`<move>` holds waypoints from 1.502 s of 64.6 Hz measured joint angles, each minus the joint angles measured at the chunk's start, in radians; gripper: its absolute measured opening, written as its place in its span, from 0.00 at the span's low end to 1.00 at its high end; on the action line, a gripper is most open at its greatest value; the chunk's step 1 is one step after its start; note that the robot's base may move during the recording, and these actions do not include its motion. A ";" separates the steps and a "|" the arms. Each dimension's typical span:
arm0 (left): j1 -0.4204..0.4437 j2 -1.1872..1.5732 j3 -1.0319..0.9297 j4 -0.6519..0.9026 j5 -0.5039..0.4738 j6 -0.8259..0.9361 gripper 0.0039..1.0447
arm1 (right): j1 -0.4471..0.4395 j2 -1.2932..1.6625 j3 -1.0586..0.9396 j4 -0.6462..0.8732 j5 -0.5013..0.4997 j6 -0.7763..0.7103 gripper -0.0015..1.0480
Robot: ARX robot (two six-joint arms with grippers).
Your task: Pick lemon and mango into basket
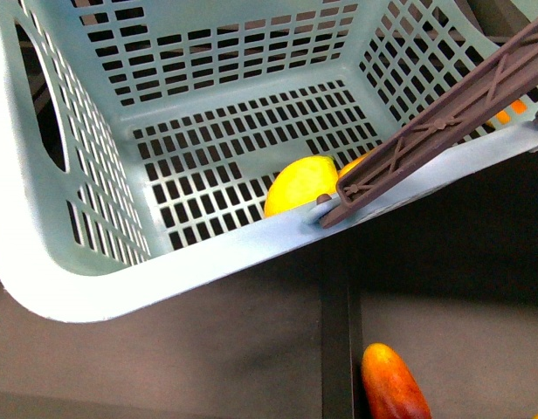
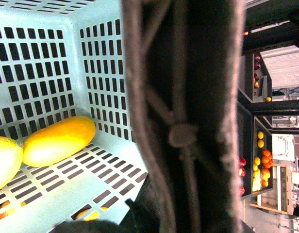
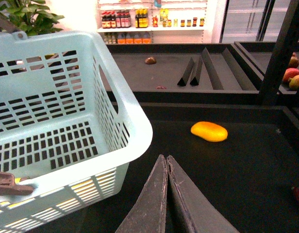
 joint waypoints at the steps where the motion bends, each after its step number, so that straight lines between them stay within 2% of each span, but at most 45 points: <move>1: 0.000 0.000 0.000 0.000 0.000 0.000 0.04 | 0.000 -0.010 -0.002 -0.007 0.000 0.000 0.02; 11: 0.000 0.000 0.000 0.000 -0.003 0.000 0.04 | 0.000 -0.053 -0.029 -0.003 0.003 0.000 0.02; 30: 0.001 0.000 0.000 0.000 -0.003 0.000 0.04 | 0.000 -0.197 -0.029 -0.141 0.001 0.000 0.02; 61: 0.001 0.000 0.000 0.000 -0.003 0.000 0.04 | 0.000 -0.333 -0.029 -0.277 0.001 0.000 0.02; 68: 0.001 0.000 0.000 0.000 -0.003 0.000 0.04 | 0.000 -0.482 -0.029 -0.444 0.001 0.000 0.02; 85: 0.001 0.000 0.000 0.000 0.000 -0.002 0.04 | 0.000 -0.502 -0.029 -0.452 0.002 0.000 0.02; 89: 0.001 0.000 0.000 0.000 -0.003 0.000 0.04 | 0.000 -0.502 -0.029 -0.452 0.001 0.000 0.09; 97: 0.001 0.000 0.000 0.000 -0.003 0.000 0.04 | 0.000 -0.502 -0.029 -0.452 0.002 0.000 0.39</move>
